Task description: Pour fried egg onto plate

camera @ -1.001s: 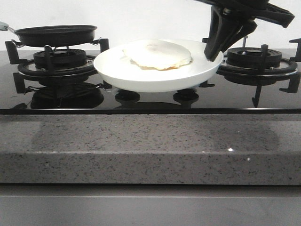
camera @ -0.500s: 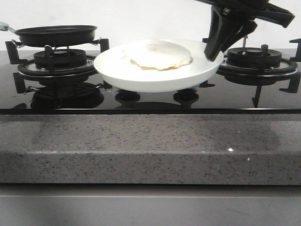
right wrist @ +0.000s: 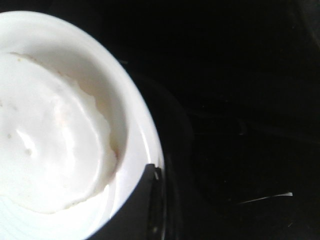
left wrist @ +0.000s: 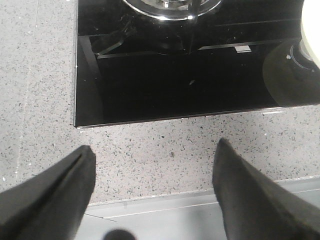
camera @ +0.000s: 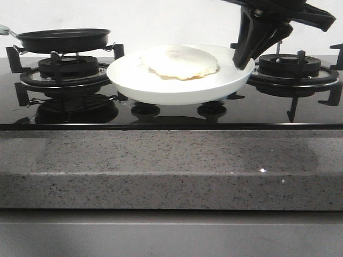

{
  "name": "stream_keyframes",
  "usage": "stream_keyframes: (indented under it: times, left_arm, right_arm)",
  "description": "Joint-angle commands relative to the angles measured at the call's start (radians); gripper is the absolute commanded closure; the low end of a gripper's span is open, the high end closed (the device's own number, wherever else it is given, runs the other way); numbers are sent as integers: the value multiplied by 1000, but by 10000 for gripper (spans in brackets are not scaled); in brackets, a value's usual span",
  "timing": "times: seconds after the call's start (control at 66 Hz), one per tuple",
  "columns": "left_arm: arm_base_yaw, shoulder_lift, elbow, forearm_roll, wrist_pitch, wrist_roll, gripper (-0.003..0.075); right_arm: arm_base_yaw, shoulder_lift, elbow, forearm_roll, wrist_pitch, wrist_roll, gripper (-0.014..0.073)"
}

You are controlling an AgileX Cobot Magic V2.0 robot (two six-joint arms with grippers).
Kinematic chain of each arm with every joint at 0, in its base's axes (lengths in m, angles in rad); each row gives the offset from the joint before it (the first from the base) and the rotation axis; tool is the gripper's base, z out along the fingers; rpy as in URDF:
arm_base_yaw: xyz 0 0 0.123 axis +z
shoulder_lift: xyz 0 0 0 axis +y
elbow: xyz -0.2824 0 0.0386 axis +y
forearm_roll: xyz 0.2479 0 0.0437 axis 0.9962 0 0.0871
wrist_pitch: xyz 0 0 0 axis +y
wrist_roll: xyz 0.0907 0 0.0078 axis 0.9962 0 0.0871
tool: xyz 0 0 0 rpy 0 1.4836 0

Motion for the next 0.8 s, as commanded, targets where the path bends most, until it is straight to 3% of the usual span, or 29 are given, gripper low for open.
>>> stream_keyframes:
  times: [0.0,0.394,0.788]
  left_arm:
    - [-7,-1,-25,-11,-58,-11,227]
    - [-7,-1,-25,-11,-58,-11,227]
    - [-7,-1,-25,-11,-58,-11,227]
  right_arm:
    - [-2,-37,-27,13,-47,-6,660]
    - [-2,-36,-36,41,-51,-6,660]
    - [-17,20,-312,89,-26,-22,660]
